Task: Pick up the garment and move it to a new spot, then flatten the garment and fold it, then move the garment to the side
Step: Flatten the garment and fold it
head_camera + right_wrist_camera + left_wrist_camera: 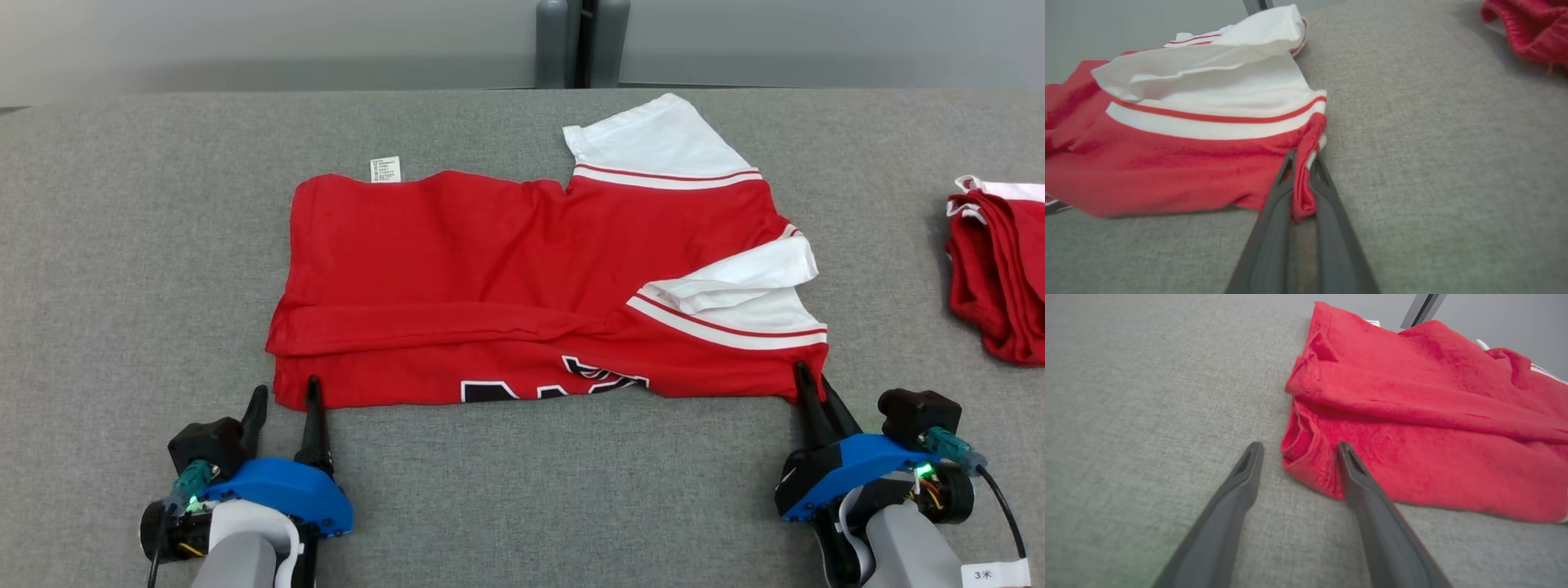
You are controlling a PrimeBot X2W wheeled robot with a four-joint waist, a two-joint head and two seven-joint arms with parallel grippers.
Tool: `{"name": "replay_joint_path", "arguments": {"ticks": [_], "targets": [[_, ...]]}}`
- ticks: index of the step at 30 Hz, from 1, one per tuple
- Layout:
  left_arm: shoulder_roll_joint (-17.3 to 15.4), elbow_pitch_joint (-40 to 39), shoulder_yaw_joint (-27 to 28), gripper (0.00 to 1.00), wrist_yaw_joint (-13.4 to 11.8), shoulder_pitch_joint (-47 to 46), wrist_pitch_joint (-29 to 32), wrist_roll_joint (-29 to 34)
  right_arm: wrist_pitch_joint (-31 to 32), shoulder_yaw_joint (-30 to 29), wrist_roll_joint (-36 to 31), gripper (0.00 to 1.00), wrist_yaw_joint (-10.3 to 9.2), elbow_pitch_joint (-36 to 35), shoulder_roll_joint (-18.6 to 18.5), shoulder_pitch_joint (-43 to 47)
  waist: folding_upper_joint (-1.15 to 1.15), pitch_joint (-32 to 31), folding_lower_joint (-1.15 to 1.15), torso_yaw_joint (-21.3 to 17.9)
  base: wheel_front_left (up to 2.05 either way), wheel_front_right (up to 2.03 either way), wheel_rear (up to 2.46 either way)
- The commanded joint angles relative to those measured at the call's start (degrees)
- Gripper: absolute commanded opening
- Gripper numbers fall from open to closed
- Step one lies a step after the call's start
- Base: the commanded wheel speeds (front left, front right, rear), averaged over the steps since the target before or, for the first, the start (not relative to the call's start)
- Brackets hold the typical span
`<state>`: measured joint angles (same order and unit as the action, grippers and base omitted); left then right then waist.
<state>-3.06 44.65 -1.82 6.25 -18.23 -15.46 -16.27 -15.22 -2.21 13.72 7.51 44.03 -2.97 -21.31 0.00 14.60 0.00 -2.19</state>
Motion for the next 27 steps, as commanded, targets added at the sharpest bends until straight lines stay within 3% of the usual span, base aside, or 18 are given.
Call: {"name": "replay_joint_path", "arguments": {"ticks": [1, 6, 18, 27], "targets": [[0.4, 2.7, -0.9, 0.0, 0.7, -0.7, 0.6, -0.7, 0.2, 0.1, 0.7, 0.0, -0.04, -0.2, 0.1, 0.4, 0.0, 0.1, 0.0, -0.1, 0.0, 0.0, 0.0], [0.3, 3.3, -2.8, 0.0, 1.4, -2.1, 0.5, -3.0, 0.1, 0.7, 1.2, 0.0, -0.03, -1.2, 0.1, 1.2, 0.0, -0.7, 0.0, 0.2, 0.0, 0.0, 0.0], [-1.9, -9.8, 0.0, 0.0, 1.3, -2.1, 0.3, -3.8, 0.1, -4.1, 2.1, 0.0, -0.03, -3.2, -0.1, -5.5, 0.0, -8.5, 0.0, 0.9, 0.0, 0.0, 0.0], [-0.7, -5.0, 0.3, 0.0, 1.1, 9.3, 0.3, -3.2, 2.1, -3.9, 5.7, 0.0, -0.04, -4.5, -1.7, 5.9, 0.0, -13.7, 0.0, 0.9, 0.0, 0.0, 0.0]]}}
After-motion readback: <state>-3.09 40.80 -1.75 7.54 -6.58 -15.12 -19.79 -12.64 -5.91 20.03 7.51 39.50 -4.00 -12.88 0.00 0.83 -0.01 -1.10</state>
